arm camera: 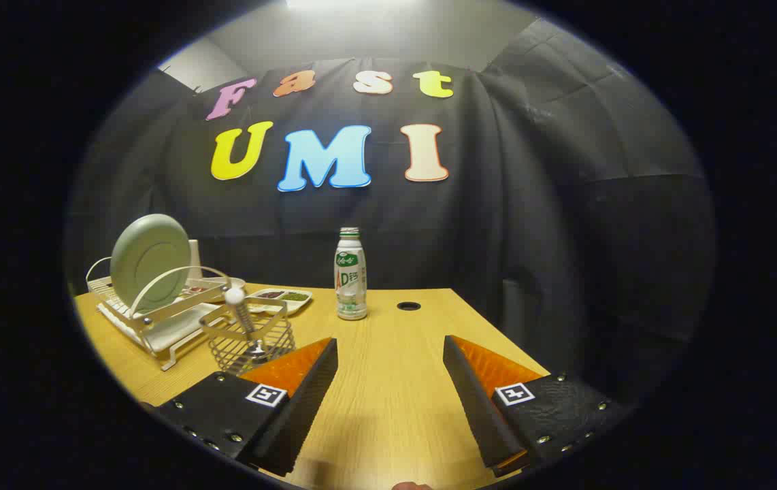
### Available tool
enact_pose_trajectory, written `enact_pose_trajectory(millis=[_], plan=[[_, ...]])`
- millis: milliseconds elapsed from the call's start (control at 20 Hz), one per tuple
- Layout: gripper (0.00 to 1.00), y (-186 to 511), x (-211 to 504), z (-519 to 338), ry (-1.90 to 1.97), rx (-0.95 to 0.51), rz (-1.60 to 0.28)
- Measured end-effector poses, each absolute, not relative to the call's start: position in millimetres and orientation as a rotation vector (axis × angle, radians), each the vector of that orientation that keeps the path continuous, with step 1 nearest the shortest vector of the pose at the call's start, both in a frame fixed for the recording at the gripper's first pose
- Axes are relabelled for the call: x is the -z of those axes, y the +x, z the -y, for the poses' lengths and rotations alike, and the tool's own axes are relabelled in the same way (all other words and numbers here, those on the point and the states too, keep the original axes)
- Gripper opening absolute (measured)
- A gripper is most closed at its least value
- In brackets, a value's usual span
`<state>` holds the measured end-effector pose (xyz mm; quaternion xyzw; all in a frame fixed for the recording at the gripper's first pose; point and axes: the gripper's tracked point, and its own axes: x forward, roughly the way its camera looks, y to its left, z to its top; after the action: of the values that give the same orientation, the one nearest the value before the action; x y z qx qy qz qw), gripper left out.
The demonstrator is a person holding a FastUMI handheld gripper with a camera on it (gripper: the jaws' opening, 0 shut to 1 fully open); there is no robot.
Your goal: Take the plate from the dish rack, then take the spoon from the basket and place it into the plate.
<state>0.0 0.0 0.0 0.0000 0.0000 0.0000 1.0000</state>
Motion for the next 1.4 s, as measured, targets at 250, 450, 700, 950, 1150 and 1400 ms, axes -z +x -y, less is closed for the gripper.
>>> enact_pose_trajectory(millis=[250,450,700,950,1150,1400], plan=[[0.96,6.7,-80.7,9.7,-0.018,0.034,0.071],[0.95,-13.5,-159.9,-12.0,0.022,0.031,0.103],[0.96,-33.3,-223.2,-63.7,0.028,0.025,0.091],[0.96,-36.9,-266.5,-114.4,0.018,-0.005,0.115],[0.95,-24.8,-273.6,-149.5,0.039,-0.020,0.076],[0.96,-8.0,-272.1,-214.8,0.094,-0.118,0.005]])
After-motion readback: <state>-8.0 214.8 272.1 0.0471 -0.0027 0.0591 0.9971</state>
